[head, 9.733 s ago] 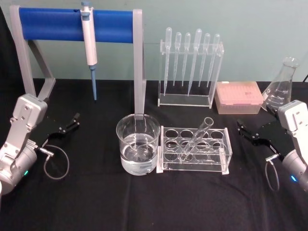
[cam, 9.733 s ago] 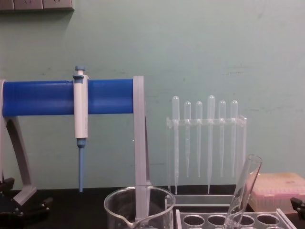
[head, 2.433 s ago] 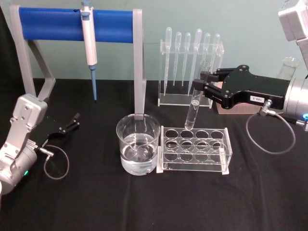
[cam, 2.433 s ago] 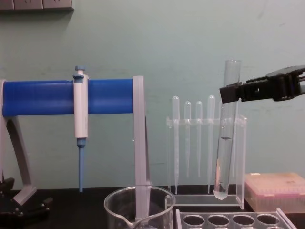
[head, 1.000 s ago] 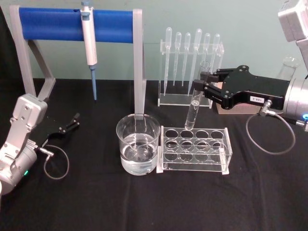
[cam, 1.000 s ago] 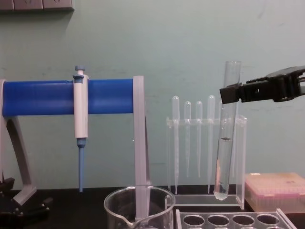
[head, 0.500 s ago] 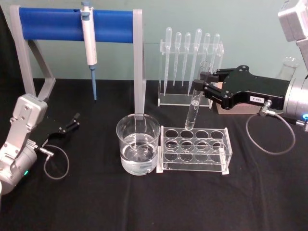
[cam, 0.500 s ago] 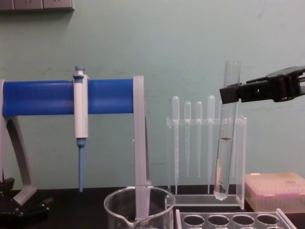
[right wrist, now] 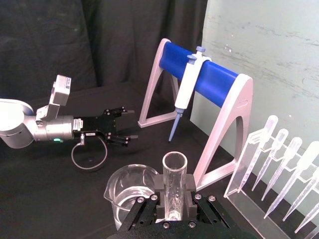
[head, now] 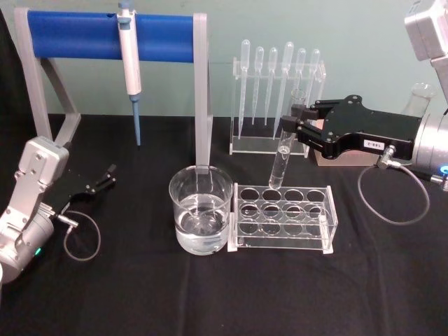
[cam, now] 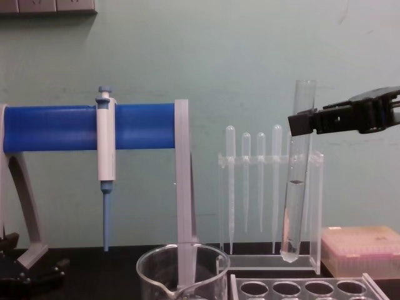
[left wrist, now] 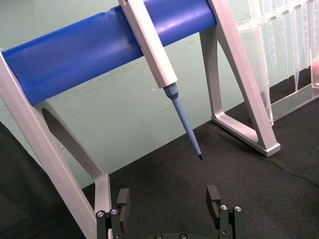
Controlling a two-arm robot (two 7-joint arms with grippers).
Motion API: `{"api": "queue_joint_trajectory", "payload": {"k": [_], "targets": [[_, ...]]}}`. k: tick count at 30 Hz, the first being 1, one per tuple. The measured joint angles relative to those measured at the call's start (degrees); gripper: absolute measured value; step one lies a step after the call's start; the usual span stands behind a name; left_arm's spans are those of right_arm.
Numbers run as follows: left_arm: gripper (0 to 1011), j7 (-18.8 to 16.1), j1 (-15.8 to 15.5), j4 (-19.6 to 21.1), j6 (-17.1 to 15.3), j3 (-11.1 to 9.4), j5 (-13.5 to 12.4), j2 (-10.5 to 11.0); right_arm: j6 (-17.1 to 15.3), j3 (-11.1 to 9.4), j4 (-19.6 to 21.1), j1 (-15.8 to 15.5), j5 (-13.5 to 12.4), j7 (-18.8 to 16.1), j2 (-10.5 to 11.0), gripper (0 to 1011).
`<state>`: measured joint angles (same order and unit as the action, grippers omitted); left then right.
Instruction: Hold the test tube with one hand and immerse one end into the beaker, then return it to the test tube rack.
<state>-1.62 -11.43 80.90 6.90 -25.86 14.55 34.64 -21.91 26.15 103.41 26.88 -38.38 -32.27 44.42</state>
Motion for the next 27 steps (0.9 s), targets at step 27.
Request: {"api": "queue_joint_trajectory", "payload": {"k": [27], "targets": [[1000, 0.0, 0.0, 0.0, 0.0, 0.0, 0.0, 0.0, 0.0, 0.0, 0.0, 0.0, 0.0, 0.0, 0.0, 231]]}}
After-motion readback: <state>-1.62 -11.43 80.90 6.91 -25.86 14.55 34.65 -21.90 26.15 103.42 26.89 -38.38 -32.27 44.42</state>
